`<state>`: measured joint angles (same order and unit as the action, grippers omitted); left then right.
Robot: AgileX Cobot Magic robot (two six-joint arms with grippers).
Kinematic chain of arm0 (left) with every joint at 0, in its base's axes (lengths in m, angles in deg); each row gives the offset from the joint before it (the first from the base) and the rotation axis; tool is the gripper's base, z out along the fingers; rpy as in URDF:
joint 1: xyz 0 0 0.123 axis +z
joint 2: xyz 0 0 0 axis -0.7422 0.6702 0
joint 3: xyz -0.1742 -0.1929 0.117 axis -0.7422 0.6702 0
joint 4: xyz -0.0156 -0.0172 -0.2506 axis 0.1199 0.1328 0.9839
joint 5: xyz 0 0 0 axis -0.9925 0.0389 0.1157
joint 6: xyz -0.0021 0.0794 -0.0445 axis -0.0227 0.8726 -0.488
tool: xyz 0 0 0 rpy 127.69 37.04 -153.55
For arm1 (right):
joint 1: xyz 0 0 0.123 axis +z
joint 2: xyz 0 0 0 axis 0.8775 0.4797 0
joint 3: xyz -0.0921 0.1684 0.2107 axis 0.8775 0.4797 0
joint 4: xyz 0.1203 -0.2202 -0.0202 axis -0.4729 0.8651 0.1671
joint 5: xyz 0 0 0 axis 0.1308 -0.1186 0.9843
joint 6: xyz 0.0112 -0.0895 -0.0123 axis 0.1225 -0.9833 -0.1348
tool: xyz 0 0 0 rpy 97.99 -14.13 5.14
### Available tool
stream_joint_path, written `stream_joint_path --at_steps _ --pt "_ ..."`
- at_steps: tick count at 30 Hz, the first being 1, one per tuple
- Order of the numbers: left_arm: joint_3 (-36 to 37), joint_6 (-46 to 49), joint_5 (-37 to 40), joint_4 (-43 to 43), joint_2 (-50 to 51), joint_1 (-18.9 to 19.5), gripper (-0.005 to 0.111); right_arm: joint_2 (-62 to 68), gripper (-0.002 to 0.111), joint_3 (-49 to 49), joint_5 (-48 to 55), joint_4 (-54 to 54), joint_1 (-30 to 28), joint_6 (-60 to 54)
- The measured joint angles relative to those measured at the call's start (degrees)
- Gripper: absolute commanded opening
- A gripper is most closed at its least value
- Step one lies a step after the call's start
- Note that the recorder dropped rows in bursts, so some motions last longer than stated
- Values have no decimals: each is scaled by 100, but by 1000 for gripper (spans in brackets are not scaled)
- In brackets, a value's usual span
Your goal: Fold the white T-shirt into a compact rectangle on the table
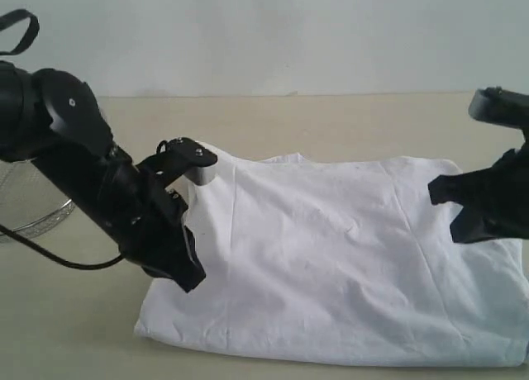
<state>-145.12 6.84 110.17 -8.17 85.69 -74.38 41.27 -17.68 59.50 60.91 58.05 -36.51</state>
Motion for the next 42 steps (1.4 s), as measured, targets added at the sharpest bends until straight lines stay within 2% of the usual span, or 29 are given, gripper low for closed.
stream_joint_path --at_steps 6,10,17,21,32,42 --pt "669 -76 -626 67 15 0 5 -7 0 412 -153 17 40 24" --pt "838 -138 -706 90 343 0 5 -7 0 409 -189 21 40 26" --pt "759 -231 -561 195 592 21 5 -7 0 409 -187 756 40 538" --pt "744 -633 -541 50 590 21 5 -7 0 409 -90 1041 40 742" --pt "707 -951 -479 -17 600 21 5 790 0 409 235 1244 40 891" --pt "831 -1359 -467 -333 482 79 5 878 0 409 321 2360 40 1761"
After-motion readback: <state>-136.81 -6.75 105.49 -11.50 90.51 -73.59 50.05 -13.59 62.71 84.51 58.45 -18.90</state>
